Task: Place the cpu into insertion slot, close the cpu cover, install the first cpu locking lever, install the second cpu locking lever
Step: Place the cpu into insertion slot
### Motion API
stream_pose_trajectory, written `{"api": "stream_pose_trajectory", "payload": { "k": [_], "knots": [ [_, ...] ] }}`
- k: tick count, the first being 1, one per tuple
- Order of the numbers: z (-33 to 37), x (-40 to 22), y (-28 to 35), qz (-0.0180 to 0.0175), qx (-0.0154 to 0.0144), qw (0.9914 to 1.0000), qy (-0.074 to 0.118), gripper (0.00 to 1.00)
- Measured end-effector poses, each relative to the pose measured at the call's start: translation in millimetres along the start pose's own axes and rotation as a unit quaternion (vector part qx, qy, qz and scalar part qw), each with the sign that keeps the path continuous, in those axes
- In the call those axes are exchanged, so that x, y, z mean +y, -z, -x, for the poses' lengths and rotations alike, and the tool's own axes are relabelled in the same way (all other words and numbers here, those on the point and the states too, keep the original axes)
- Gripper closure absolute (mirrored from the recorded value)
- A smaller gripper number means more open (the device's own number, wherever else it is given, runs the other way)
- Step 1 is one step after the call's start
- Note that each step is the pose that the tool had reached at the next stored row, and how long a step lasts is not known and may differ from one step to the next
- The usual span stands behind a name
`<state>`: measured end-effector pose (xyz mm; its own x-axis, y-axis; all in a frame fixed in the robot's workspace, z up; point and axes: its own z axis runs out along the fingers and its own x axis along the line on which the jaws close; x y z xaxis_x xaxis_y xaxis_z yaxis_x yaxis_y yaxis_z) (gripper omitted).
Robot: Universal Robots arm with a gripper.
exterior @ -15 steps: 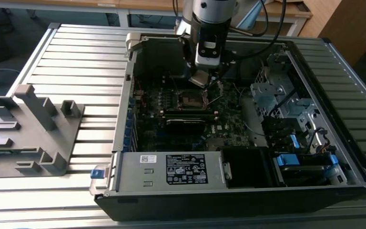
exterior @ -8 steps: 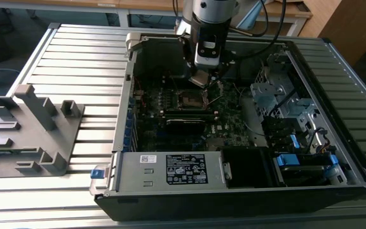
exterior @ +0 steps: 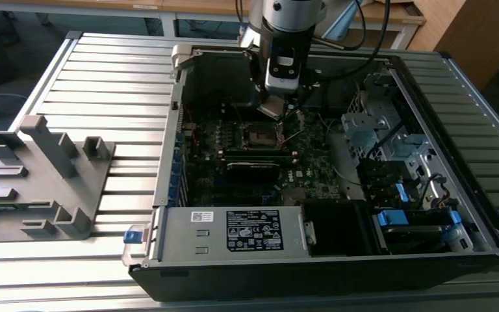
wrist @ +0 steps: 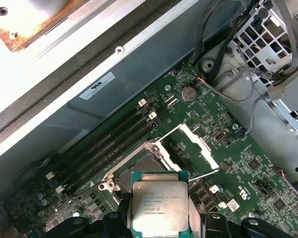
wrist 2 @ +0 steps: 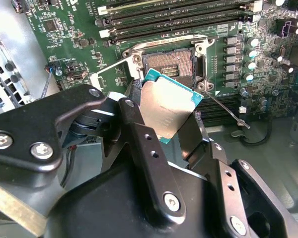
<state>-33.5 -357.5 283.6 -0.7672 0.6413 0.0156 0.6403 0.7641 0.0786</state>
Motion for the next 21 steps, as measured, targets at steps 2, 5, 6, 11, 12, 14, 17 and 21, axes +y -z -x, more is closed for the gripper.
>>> {"api": "stream_pose_trajectory", "payload": {
  "k": [2, 5, 6, 11, 12, 14, 17, 21],
  "knots": [
    [0.0, 0.0, -0.1, 0.0001, -0.0003, 0.99999, -0.004, 0.46],
    [0.0, 0.0, -0.1, 0.0002, -0.0010, 0.99991, -0.013, 0.46],
    [0.0, 0.0, -0.1, 0.0003, -0.0014, 0.99985, -0.017, 0.46],
    [0.0, 0.0, -0.2, 0.0005, -0.0025, 0.99948, -0.032, 0.46],
    [0.0, 0.0, -0.1, 0.0005, -0.0025, 0.99947, -0.032, 0.46],
    [0.0, 0.0, -0.1, 0.0005, -0.0025, 0.99947, -0.032, 0.46],
    [0.0, 0.0, -0.2, 0.0005, -0.0026, 0.99946, -0.033, 0.46],
    [0.0, 0.0, -0.3, 0.0008, -0.0040, 0.99867, -0.051, 0.46]
  ]
}}
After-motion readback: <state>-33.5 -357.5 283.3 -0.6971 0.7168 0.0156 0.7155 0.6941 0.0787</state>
